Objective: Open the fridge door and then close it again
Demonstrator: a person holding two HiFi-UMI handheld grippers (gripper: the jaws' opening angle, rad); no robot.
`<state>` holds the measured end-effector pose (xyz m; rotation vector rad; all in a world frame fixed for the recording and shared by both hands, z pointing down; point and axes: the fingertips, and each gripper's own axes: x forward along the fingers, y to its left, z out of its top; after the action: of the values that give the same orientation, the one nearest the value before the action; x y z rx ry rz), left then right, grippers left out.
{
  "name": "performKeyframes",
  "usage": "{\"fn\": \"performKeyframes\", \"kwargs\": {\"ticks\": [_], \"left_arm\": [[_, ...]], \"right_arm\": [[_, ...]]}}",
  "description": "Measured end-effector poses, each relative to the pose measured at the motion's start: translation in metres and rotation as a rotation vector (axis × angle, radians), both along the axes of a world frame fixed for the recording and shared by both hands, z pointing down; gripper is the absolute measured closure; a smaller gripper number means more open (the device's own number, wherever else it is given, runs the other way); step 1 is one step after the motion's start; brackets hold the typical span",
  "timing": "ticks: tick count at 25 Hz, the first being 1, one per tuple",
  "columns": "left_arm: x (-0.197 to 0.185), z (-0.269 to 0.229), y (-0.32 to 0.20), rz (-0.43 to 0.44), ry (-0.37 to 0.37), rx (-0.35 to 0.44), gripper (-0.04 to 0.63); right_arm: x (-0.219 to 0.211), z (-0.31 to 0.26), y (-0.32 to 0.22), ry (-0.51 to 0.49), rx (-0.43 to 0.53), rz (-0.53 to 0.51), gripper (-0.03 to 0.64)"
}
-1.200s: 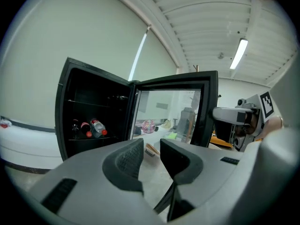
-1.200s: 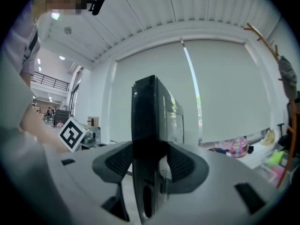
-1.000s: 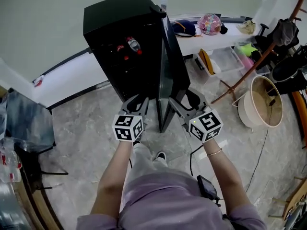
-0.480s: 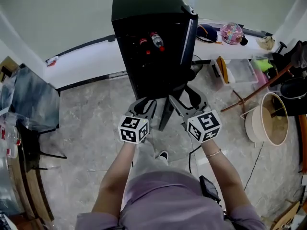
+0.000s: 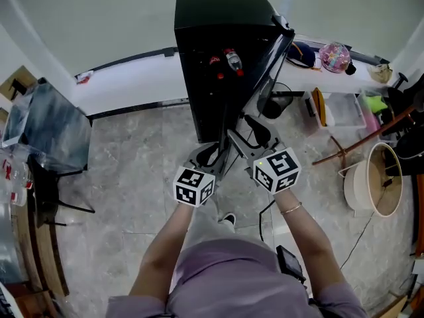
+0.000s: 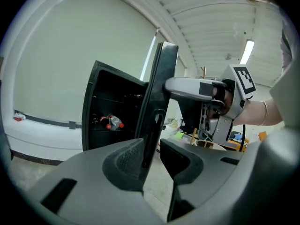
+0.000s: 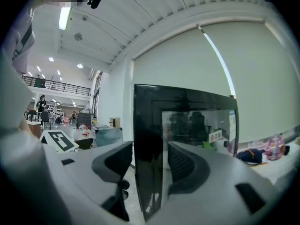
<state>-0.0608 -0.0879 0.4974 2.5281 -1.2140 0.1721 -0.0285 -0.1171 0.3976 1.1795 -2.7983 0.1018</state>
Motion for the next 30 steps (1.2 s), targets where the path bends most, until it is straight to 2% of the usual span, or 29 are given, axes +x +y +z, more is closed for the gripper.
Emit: {"fn": "performKeyframes", "kwargs": {"ticks": [6, 14, 23, 30], "left_arm": [[-0.012, -0.003, -0.027, -0.029, 0.000, 0.002, 0.483], [-0.036, -0.003, -0.068, -0.090, -0.014, -0.011, 0.483], [-0.071, -0.002, -0.116, -0.187, 0.001, -0.030, 0.483], [-0.093, 0.000, -0.150, -0.225, -0.016, -0.032, 0.497]], "right_arm": [[-0.020, -0.001, -0.015, -0.028, -0.017, -0.033, 0.377], [-0.010, 0.011, -0.036, -0.084, -0.078, 0.031, 0.390], [-0.006, 0.032, -0.064, -0.102, -0.138, 0.069, 0.407], [-0.008, 0.045, -0.084, -0.114, -0.176, 0.088, 0.414]]}}
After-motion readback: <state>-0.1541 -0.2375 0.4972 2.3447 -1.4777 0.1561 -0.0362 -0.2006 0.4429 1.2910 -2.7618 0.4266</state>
